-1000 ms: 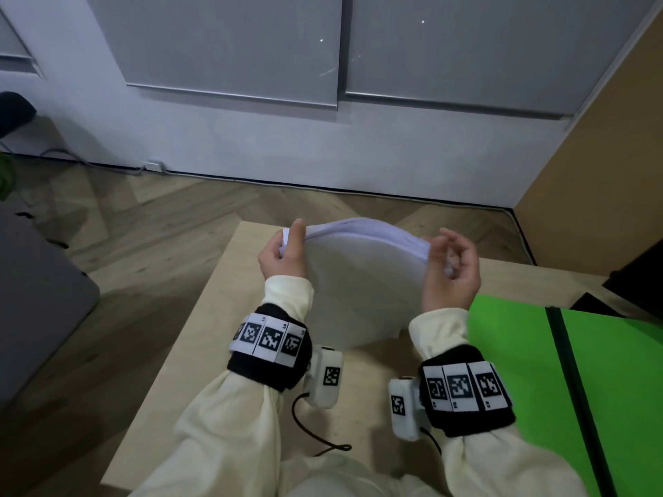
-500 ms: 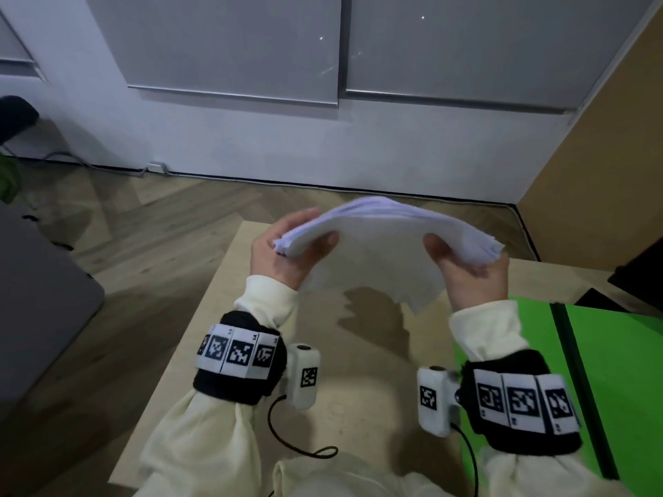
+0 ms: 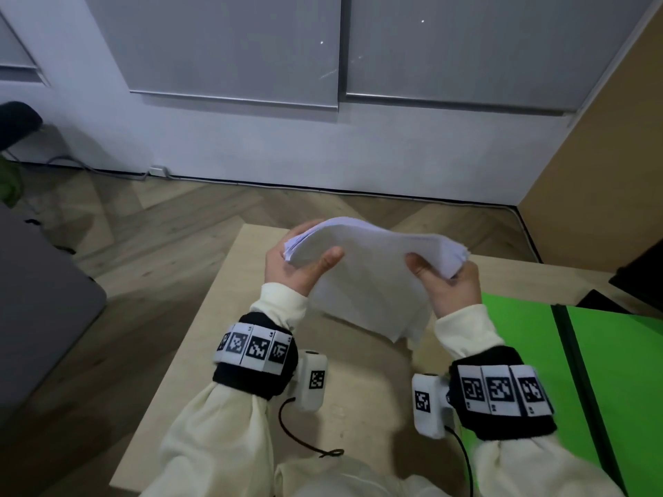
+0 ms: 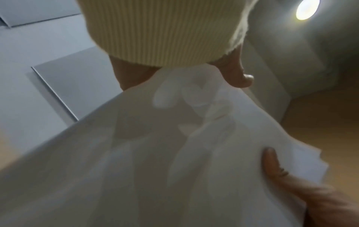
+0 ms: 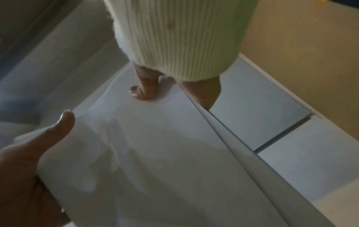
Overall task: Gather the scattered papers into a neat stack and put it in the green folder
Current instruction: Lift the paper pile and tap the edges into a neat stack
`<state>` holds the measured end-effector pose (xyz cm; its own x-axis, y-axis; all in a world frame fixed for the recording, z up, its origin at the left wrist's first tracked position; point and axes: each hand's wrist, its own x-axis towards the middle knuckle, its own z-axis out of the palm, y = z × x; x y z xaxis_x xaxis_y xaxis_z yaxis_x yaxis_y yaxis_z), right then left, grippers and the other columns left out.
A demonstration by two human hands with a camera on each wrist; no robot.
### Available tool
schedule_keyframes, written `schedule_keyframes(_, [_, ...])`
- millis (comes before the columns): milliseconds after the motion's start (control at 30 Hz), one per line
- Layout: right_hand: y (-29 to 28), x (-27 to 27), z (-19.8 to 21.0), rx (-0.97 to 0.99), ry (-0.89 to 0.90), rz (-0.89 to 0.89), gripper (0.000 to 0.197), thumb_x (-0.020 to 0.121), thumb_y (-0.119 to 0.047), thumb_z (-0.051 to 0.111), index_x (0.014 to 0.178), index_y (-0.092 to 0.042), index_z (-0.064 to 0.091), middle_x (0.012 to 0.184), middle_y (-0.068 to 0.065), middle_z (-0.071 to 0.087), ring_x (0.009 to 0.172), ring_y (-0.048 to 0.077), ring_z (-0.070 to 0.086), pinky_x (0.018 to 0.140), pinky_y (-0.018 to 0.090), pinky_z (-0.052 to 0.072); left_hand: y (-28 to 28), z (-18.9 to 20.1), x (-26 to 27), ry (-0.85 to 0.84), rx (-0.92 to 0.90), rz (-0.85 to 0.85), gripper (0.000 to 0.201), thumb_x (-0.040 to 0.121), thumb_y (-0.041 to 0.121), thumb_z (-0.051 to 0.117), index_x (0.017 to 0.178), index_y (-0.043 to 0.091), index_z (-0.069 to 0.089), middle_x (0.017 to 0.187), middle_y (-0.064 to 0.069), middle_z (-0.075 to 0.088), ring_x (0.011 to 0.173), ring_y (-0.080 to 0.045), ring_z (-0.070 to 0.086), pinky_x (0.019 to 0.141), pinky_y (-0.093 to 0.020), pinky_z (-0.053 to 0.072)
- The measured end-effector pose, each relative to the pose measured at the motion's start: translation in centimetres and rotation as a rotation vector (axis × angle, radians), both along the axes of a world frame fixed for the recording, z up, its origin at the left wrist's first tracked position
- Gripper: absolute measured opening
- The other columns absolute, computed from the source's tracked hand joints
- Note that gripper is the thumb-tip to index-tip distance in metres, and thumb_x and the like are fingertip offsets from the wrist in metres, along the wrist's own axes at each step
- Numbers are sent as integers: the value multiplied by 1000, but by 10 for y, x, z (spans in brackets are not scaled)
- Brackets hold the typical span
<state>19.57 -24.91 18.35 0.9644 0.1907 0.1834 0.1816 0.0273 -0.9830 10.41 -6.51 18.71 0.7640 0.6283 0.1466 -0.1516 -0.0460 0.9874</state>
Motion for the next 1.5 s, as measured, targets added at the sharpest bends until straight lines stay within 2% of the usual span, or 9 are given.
schedule_keyframes(133, [-10, -2, 2, 5, -14, 181, 20, 77, 7, 66, 80, -13, 66, 61, -25, 70, 59, -14, 62, 60, 3, 48, 7, -10, -6, -1, 6, 35, 78, 49, 49, 71, 114, 7, 63, 103, 3, 67, 81, 16, 63, 73, -2, 47])
schedule_keyframes(367, [-5, 2, -14, -23, 60, 246, 41, 68, -2, 78, 106, -7, 65, 97, -4, 69, 73, -9, 65, 68, 6, 50, 1, -9, -2, 25, -141, 143, 52, 51, 45, 75, 94, 17, 68, 89, 5, 70, 73, 8, 65, 69, -4, 49])
schedule_keyframes(533, [5, -7, -5, 73, 28, 96, 44, 64, -54, 72, 75, -11, 71, 66, -9, 68, 63, -1, 58, 62, 12, 47, -12, -1, 9, -21, -261, 323, 32, 82, 28, 67, 57, 14, 52, 54, 2, 50, 52, -8, 44, 54, -18, 41])
schedule_keyframes(700, [15, -8, -2, 140, 51, -171, 39, 82, -31, 54, 46, -19, 48, 38, -10, 42, 42, -2, 35, 45, 14, 32, -14, 1, 11, -6, -205, 256, 15, 80, 27, 70, 71, 19, 61, 61, 8, 58, 50, 4, 55, 56, -10, 47])
schedule_keyframes(933, [10, -5, 0, 132, -49, -125, 35, 75, -26, 40, 81, -10, 71, 79, 0, 71, 82, 14, 63, 76, 26, 47, -5, -8, 6, 88, -186, 59, 82, 28, 57, 82, 101, 21, 68, 88, 6, 71, 74, -4, 69, 71, -18, 57])
schedule_keyframes(1100, [15, -8, 2, 167, -150, -182, 30, 74, -16, 42, 90, -5, 65, 78, 7, 64, 77, 17, 59, 72, 24, 47, -8, 2, 12, 86, -253, 198, 47, 65, 31, 81, 106, 13, 68, 81, 8, 67, 72, -9, 64, 59, -8, 53])
schedule_keyframes(1233, [14, -4, -1, 206, -76, -263, 16, 80, -28, 51, 86, -19, 64, 77, 5, 66, 79, 20, 61, 77, 36, 48, -11, 0, 14, 144, -257, 198, 18, 67, 23, 81, 77, 19, 65, 71, 6, 64, 63, -7, 60, 49, -6, 50])
schedule_keyframes(1367, [8, -7, -9, 64, -79, -73, 70, 61, -72, 61, 110, -21, 59, 100, -20, 63, 91, -11, 58, 87, 13, 46, -8, -7, 12, 171, -259, 197, 23, 64, 18, 83, 71, 24, 61, 71, 6, 64, 65, -12, 61, 53, -12, 53])
schedule_keyframes(1500, [1, 3, -17, 0, -8, -18, 73, 51, -48, 82, 117, -27, 60, 88, -12, 71, 76, -3, 63, 78, 16, 53, -3, -7, 8, 180, -210, 112, 23, 66, 14, 82, 82, 19, 66, 77, 5, 66, 69, -10, 62, 57, -11, 54])
